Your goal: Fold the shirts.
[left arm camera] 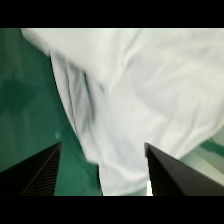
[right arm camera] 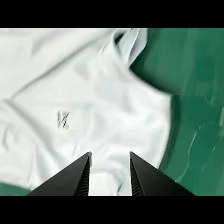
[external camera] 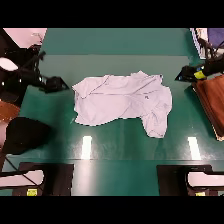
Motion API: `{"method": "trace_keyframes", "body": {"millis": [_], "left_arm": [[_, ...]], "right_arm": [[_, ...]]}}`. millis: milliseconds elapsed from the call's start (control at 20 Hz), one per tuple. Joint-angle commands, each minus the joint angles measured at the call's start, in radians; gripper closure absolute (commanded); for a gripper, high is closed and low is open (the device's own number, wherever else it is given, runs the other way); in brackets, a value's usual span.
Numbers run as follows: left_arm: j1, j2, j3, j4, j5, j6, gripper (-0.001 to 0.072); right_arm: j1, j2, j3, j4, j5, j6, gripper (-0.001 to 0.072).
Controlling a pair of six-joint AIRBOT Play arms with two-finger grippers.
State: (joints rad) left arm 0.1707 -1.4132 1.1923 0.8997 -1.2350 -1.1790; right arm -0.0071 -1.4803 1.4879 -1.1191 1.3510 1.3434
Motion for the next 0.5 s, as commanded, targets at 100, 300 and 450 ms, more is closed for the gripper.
{"method": "trace_keyframes", "body": {"millis": [100, 300, 450], "left_arm": [[0.013, 0.076, -0.349, -0.019, -0.020, 0.038, 0.0103], [-0.013, 0.075, -0.438, -0.104, 0.038, 0.140, 0.0104], [-0.090, 0.075, -0.464, -0.103, 0.135, 0.139, 0.0104]], "right_arm": [[-0.001, 0.171, -0.253, 0.141, 0.029, -0.086, 0.0429], [-0.001, 0.220, -0.307, 0.177, 0.028, -0.088, 0.0429], [-0.001, 0.251, -0.320, 0.184, 0.010, -0.088, 0.0429]]}}
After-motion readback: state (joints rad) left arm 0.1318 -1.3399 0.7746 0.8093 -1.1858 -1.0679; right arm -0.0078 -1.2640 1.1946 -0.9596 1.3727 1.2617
